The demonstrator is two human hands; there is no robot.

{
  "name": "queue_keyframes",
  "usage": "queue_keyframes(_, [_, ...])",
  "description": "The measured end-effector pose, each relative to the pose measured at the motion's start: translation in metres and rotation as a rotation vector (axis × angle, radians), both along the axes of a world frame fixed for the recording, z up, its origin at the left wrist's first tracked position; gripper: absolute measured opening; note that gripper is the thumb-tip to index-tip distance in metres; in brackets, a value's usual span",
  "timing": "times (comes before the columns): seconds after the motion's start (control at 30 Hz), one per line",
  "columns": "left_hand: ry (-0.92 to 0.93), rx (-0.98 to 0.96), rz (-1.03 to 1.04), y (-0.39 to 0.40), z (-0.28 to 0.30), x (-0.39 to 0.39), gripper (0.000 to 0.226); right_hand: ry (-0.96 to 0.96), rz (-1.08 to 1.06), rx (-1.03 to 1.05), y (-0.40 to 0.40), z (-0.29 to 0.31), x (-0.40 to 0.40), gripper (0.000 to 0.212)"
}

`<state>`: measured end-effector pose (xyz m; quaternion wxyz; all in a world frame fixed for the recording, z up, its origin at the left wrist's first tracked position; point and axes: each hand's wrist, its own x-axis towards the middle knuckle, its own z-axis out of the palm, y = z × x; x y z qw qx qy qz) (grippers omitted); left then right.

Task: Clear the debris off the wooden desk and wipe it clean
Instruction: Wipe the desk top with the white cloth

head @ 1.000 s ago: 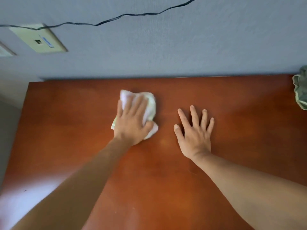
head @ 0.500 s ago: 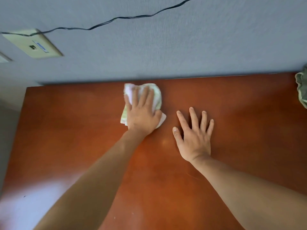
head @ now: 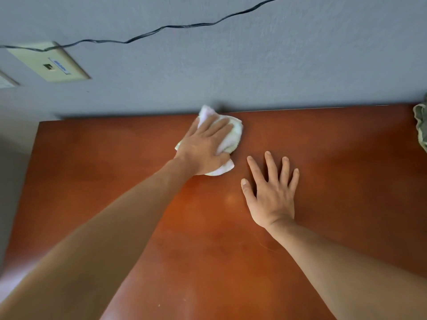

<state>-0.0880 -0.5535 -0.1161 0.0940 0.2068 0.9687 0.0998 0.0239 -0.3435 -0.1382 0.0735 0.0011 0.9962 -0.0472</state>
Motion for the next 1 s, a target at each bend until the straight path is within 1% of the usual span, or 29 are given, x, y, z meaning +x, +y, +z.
queue_keyframes(0.07, [0.012,-0.046,0.269,0.003,-0.001,0.003,0.083,0.0,-0.006,-0.006,0.0,0.0,0.0,0.063])
queue_keyframes(0.1, [0.026,-0.059,0.354,0.01,0.0,0.007,0.082,0.0,-0.007,-0.011,0.0,0.0,0.0,0.063])
queue_keyframes(0.13, [0.038,-0.061,0.353,0.016,0.0,0.013,0.081,0.004,-0.006,-0.014,0.0,0.0,0.0,0.062])
queue_keyframes(0.17, [0.054,-0.046,0.29,0.019,-0.002,0.016,0.08,0.008,-0.005,-0.014,0.0,-0.001,0.0,0.062])
queue_keyframes(0.23, [0.085,0.012,0.103,0.006,-0.002,0.019,0.075,0.007,-0.005,-0.01,0.001,-0.001,0.0,0.063])
queue_keyframes(0.27, [0.099,0.051,0.045,-0.006,0.002,0.02,0.074,0.005,-0.005,-0.01,0.001,-0.001,0.0,0.063])
queue_keyframes(0.3, [0.103,0.086,0.035,-0.018,0.006,0.022,0.075,0.008,-0.007,-0.011,0.001,-0.001,0.0,0.063])
queue_keyframes(0.33, [0.099,0.116,0.087,-0.031,0.009,0.025,0.078,0.012,-0.008,-0.012,0.001,-0.002,0.0,0.062])
queue_keyframes(0.4, [0.094,0.157,0.305,-0.058,0.01,0.035,0.079,0.013,-0.003,-0.007,0.0,-0.001,0.0,0.063])
queue_keyframes(0.47, [0.078,0.123,0.469,-0.091,0.005,0.041,0.074,0.02,-0.008,0.001,0.0,-0.003,-0.001,0.063])
queue_keyframes(0.5, [0.054,0.071,0.493,-0.108,0.001,0.043,0.071,0.023,-0.009,0.002,0.0,-0.003,0.0,0.063])
queue_keyframes(0.6, [0.015,-0.091,0.435,-0.132,-0.009,0.045,0.069,0.036,-0.01,0.007,0.001,-0.003,0.001,0.063])
queue_keyframes(0.73, [0.023,-0.208,0.43,-0.126,-0.018,0.045,0.068,0.043,-0.013,0.005,0.0,-0.004,0.0,0.063])
queue_keyframes(0.93, [0.008,-0.201,0.437,-0.13,-0.016,0.046,0.068,0.015,-0.034,0.007,-0.005,0.002,0.005,0.061])
queue_keyframes(1.0, [0.01,-0.173,0.445,-0.131,-0.015,0.043,0.066,0.039,-0.085,-0.021,-0.015,0.011,-0.002,0.059])
